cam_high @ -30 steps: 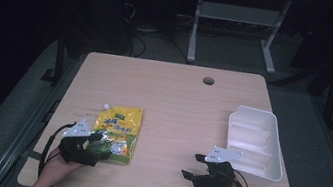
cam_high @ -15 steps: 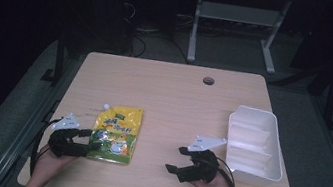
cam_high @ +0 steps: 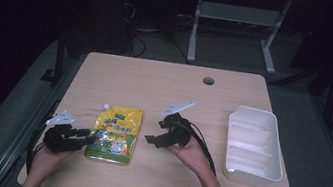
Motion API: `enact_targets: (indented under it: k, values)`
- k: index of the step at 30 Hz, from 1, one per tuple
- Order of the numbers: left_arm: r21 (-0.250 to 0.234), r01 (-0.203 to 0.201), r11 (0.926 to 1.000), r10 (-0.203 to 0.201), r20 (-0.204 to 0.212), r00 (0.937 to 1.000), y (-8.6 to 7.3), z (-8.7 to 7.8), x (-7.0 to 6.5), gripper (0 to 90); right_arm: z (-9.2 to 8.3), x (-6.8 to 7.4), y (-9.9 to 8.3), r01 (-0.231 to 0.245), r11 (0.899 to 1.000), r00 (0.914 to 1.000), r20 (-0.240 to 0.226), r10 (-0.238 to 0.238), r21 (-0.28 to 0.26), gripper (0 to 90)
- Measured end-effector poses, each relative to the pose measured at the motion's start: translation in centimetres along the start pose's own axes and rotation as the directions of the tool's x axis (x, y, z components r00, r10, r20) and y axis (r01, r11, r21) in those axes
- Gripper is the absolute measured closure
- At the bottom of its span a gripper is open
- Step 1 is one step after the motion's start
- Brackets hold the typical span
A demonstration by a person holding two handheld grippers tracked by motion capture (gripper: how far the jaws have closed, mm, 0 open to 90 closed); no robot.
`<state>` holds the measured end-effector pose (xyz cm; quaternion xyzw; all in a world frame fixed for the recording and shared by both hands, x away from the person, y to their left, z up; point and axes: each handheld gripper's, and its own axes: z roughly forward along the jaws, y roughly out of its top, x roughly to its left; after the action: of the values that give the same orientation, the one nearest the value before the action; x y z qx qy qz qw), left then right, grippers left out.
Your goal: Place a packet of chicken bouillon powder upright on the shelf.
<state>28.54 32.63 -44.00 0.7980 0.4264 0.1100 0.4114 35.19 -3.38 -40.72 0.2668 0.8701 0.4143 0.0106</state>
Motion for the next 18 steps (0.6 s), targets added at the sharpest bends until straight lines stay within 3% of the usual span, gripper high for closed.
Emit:
enact_targets:
  k: [6, 9, 18]
  values:
    - [0.017, -0.016, 0.9997, 0.016, -0.016, 0.9997, 0.2, 0.3, -0.1, 67.6, 2.1, -1.0, 2.3, -0.008, 0.999, 1.0000, -0.005, 0.008, 0.033, 23.2]
    - [0.024, -0.021, 0.9995, 0.021, -0.013, 0.9997, 0.3, 0.4, -0.1, 74.2, 2.7, -1.4, 3.0, -0.017, 0.999, 0.9998, -0.008, 0.017, 0.030, 23.6]
    - [0.058, -0.041, 0.9975, 0.041, 0.007, 0.9992, 0.5, 1.0, -0.3, 89.1, 6.4, -3.2, 6.0, -0.042, 0.995, 0.9990, 0.016, 0.041, 0.091, 24.2]
